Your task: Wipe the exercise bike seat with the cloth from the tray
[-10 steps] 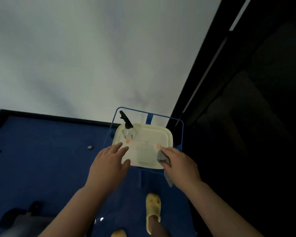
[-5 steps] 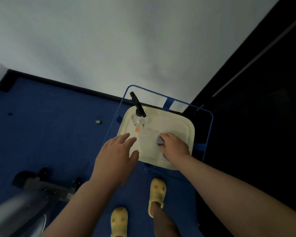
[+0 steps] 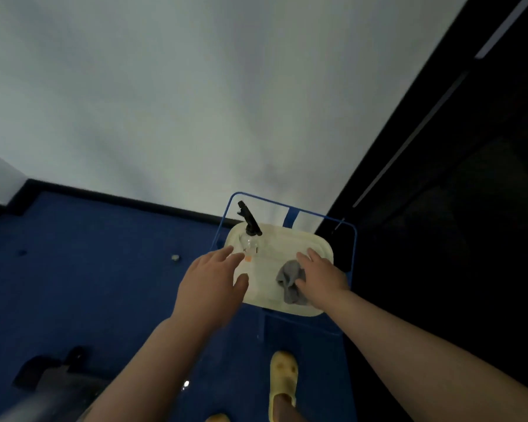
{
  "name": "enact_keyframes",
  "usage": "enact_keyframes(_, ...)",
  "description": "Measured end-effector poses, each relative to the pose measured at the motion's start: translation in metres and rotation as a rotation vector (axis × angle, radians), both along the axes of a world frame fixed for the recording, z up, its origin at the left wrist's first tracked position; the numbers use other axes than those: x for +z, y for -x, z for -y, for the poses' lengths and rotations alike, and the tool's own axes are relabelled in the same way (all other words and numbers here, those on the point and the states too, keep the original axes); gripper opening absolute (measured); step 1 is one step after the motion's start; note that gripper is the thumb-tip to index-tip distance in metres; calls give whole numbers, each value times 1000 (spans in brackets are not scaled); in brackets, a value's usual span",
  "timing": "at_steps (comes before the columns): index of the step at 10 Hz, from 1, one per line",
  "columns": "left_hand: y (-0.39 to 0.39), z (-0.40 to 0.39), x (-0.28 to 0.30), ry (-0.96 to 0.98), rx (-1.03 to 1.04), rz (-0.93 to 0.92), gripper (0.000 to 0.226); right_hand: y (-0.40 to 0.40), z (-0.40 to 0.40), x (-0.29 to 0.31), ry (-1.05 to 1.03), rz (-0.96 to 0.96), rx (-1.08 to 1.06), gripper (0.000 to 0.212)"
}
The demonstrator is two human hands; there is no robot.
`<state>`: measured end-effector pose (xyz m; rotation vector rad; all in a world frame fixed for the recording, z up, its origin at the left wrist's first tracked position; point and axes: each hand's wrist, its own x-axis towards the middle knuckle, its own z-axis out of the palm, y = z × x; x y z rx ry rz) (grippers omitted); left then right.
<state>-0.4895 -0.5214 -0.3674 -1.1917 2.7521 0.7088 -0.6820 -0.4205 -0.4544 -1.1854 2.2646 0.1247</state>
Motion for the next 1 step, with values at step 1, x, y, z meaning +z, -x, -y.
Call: enact_keyframes(1,-10,-3,29,32,-53,-26,45,-14,-15,43,105,-84,-25,55)
